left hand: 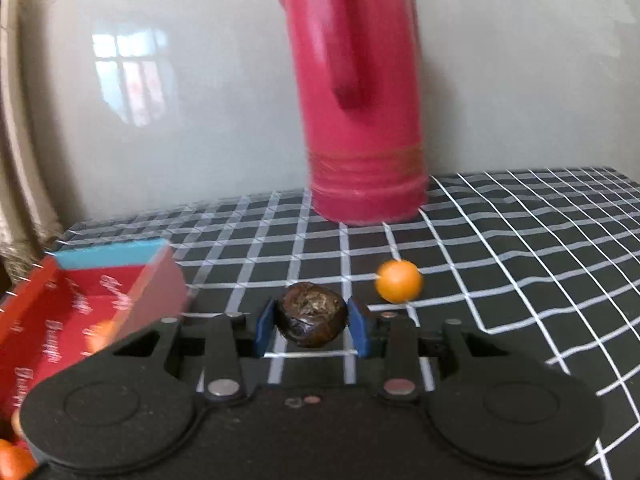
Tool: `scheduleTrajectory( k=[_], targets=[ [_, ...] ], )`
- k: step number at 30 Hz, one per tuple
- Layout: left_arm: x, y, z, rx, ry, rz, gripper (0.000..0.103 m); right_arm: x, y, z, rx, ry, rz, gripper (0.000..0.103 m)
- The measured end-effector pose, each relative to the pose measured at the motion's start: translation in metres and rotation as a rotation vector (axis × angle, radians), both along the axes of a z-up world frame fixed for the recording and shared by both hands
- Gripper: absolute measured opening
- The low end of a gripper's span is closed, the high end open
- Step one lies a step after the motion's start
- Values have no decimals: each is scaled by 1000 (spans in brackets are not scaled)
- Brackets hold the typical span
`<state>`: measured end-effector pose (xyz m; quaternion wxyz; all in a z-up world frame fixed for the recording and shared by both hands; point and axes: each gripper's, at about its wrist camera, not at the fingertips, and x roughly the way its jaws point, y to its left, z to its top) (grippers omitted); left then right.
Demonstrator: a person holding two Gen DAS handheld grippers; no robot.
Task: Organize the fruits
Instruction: 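Lower the left gripper onto the dark brown fruit and close it, then carry the dark brown fruit into the red box and open the left gripper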
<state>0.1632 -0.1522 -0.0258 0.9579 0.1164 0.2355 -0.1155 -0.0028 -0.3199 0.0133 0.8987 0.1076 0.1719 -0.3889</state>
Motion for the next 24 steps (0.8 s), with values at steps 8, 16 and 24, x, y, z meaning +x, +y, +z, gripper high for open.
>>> scheduleTrajectory(
  k=[8,16,24],
  targets=[
    [-15,44,25,28,-155,186,30,9,12,3,44,-22,48,103],
    [-5,104,36,33,-122,360,30,27,43,7,65,-37,147,103],
    [7,157,33,11,32,435,36,47,76,6,75,-35,246,103]
  ],
)
